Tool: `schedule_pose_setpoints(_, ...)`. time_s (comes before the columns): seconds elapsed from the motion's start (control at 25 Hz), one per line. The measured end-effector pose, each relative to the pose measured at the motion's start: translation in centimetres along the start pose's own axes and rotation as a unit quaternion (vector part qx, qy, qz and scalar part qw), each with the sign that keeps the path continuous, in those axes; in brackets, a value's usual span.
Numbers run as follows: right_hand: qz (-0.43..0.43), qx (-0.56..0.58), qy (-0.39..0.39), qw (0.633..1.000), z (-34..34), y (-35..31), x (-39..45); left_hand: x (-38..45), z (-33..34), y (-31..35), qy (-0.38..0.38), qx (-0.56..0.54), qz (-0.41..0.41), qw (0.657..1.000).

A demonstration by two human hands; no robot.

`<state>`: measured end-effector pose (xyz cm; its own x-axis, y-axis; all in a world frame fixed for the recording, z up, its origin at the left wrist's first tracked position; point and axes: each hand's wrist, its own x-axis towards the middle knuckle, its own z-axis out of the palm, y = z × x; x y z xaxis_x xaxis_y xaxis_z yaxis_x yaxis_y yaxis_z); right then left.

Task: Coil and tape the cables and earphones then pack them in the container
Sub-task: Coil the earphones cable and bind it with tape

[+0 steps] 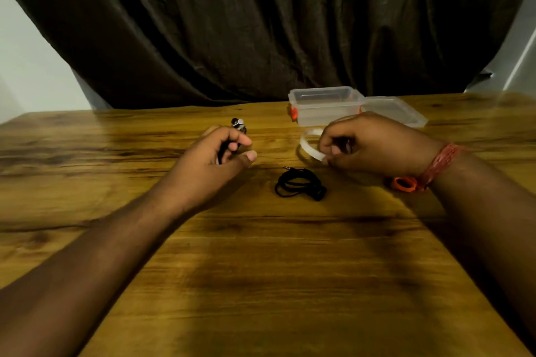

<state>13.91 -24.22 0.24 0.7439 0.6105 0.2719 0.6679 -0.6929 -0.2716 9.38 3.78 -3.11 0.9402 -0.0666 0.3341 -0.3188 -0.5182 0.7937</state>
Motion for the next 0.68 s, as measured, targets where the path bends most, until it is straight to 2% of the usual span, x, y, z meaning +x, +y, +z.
schedule_pose_setpoints(0.12,-0.056,0.033,0.042,0.997,0.9,-2.2,0.5,0.0,0.1,0.4,0.01,0.038,0.065,0.997)
schedule_pose_setpoints(0.28,-0.105,0.062,0.012,0.993,1.8,-4.0,0.7,0.3,0.2,0.6,-0.003,0.075,0.126,0.989)
schedule_pose_setpoints(0.44,-0.137,0.073,0.012,0.988,2.3,-4.3,0.9,0.6,0.1,0.2,-0.02,0.114,0.146,0.982)
schedule_pose_setpoints(0.68,-0.125,0.096,0.013,0.987,1.9,-3.8,0.7,1.1,-0.2,-0.6,-0.007,0.068,0.126,0.99)
